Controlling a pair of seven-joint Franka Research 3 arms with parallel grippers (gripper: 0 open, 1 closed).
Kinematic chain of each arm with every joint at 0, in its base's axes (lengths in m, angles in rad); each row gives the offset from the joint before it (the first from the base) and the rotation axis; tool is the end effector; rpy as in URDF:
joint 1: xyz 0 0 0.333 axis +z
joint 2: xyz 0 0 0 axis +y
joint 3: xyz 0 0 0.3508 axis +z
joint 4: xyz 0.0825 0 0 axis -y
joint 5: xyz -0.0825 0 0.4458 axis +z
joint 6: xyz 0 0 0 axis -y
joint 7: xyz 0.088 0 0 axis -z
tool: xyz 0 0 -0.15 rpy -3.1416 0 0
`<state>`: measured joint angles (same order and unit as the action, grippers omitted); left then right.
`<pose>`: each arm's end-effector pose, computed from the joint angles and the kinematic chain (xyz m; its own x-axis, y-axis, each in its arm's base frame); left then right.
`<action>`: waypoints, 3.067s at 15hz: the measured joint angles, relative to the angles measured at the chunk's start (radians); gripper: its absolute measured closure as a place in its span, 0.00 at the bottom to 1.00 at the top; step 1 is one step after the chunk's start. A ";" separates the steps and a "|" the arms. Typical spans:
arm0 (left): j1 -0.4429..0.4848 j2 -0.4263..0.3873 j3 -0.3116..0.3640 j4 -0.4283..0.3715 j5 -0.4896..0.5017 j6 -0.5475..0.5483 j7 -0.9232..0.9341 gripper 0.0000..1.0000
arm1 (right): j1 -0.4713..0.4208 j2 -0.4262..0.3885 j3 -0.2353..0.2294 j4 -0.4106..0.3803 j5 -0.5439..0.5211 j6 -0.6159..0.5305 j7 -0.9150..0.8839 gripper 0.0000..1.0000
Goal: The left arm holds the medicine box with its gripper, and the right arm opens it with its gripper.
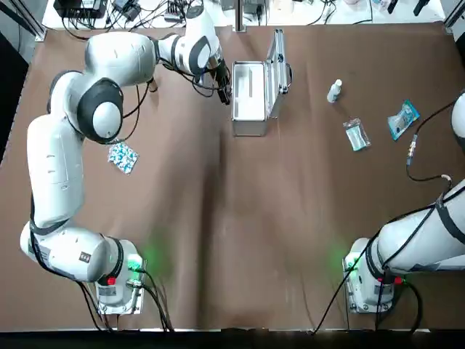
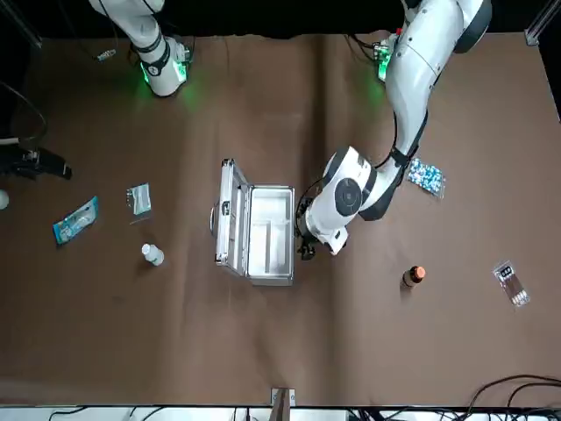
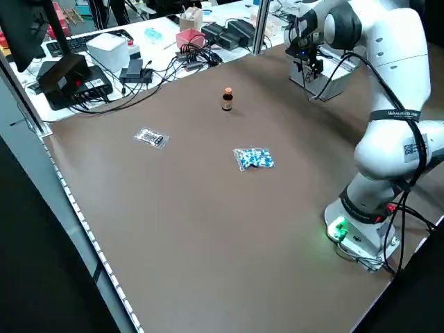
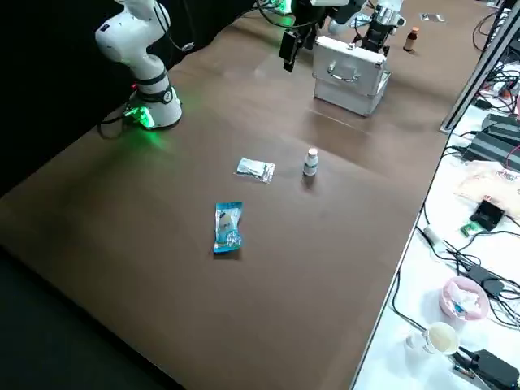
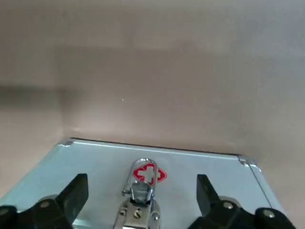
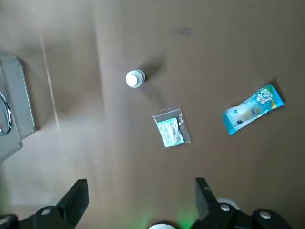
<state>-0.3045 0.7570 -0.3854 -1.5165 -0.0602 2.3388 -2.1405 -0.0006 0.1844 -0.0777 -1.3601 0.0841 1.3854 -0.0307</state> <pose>0.6407 -0.4772 0.1979 -0.0442 0.9520 -0.3029 0.9958 0.0177 -0.0897 0.6513 -0.0327 0.5956 0.9874 -0.0322 -0.1552 -0.0442 -0.9962 -0.0746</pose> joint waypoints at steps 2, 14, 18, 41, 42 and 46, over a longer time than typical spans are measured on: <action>0.013 -0.008 0.000 0.003 0.003 -0.032 0.001 0.00 | 0.000 -0.025 0.001 -0.048 -0.003 0.043 -0.005 0.01; 0.153 -0.289 0.002 -0.036 0.137 -0.369 0.613 0.00 | 0.000 -0.111 0.002 -0.122 -0.049 0.088 -0.015 0.01; 0.254 -0.389 0.004 -0.038 0.138 -0.482 1.029 0.00 | 0.000 -0.111 0.002 -0.123 -0.053 0.072 -0.016 0.01; 0.450 -0.616 0.121 0.119 0.135 -0.827 2.016 0.00 | -0.001 -0.111 0.002 -0.124 -0.054 0.071 -0.016 0.01; 0.433 -0.622 0.138 0.119 0.130 -0.827 2.015 0.00 | -0.001 -0.111 0.002 -0.124 -0.054 0.071 -0.016 0.01; 0.428 -0.633 0.150 0.118 0.125 -0.830 2.016 0.00 | -0.001 -0.111 0.002 -0.124 -0.054 0.071 -0.016 0.01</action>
<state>0.1233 0.1236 -0.2351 -1.3981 0.0647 1.5090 -0.1241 -0.0012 0.0730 -0.0759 -1.4839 0.0304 1.4559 -0.0470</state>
